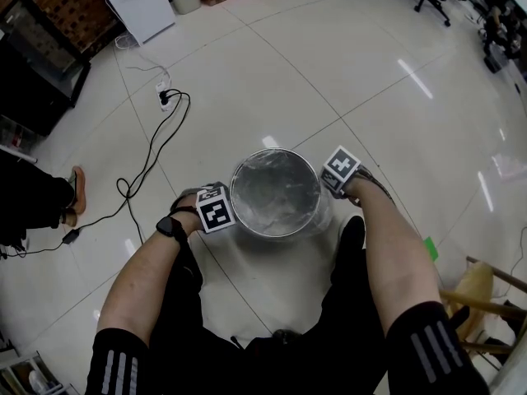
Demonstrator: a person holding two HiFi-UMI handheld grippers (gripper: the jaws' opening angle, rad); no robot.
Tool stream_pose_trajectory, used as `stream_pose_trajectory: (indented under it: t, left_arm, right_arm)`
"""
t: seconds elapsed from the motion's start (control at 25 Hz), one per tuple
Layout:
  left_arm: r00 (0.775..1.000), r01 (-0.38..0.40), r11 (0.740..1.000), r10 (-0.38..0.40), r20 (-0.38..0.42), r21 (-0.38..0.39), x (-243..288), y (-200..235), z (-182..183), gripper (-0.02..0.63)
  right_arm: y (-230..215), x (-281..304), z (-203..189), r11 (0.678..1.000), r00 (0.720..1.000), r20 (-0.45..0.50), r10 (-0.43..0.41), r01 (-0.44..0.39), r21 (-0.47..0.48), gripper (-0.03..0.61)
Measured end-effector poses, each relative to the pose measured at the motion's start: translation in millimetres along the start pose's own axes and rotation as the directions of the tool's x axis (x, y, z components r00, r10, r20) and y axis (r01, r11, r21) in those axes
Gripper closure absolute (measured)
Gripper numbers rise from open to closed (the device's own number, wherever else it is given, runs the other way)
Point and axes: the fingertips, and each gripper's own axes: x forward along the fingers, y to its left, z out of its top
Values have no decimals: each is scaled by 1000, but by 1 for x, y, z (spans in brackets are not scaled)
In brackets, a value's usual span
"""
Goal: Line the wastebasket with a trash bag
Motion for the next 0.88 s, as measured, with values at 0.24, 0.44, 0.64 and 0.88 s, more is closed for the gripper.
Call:
stream_pose_trajectory:
  t: [0.24, 0.44, 0.64, 0.88]
  left_arm:
    - [1000, 7, 1000, -7, -6, 4, 0, -2, -1, 336]
    - [1000, 8, 1000, -8, -7, 7, -1, -2, -3, 336]
    - [1000, 4, 1000, -4, -7, 2, -5, -1, -6, 336]
    - [1000, 3, 1000, -3, -6, 4, -7, -1, -7, 336]
  right_arm:
    - [4, 1, 2, 1000, 1000, 13, 17, -17, -12, 467]
    - [-6, -19, 9, 1000, 994, 110, 13, -16, 27, 457]
    - [-24, -50, 5, 999, 978, 209, 6, -17, 52, 457]
    - [-22, -95, 4, 999, 944, 331, 3, 11, -40, 457]
